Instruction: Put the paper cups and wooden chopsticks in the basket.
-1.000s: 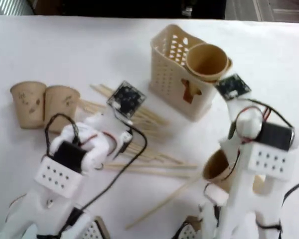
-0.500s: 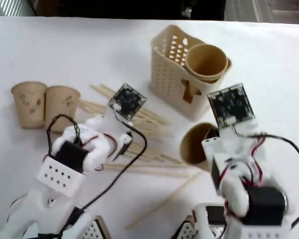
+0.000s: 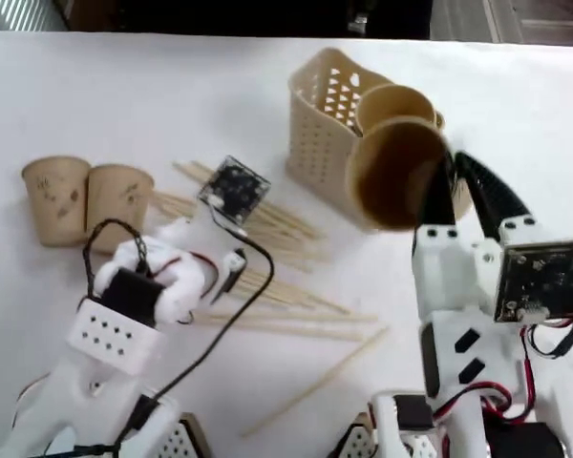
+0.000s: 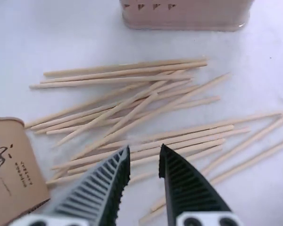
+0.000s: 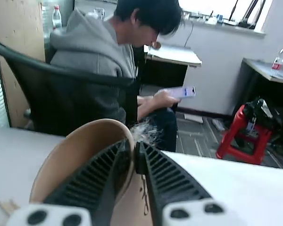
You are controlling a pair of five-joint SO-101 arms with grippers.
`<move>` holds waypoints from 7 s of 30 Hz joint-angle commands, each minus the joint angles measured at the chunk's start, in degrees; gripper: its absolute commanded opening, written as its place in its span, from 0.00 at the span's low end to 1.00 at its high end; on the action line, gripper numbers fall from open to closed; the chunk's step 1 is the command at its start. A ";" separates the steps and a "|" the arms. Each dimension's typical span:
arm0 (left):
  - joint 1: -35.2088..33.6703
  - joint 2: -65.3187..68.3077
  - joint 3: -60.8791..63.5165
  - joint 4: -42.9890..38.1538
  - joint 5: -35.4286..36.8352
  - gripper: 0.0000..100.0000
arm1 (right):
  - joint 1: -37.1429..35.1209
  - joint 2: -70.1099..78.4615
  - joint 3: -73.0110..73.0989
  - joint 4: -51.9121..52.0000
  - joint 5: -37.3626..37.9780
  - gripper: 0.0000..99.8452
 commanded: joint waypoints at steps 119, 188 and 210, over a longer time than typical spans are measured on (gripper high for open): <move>-39.60 40.57 -53.98 24.70 -19.08 0.31 | -11.03 27.21 17.49 13.67 1.85 0.24; -31.69 75.65 -81.85 38.51 -18.46 0.30 | -2.59 27.03 20.57 10.42 2.20 0.24; -1.19 39.60 -74.20 15.21 6.95 0.31 | 24.57 -3.47 33.67 -6.55 -8.88 0.24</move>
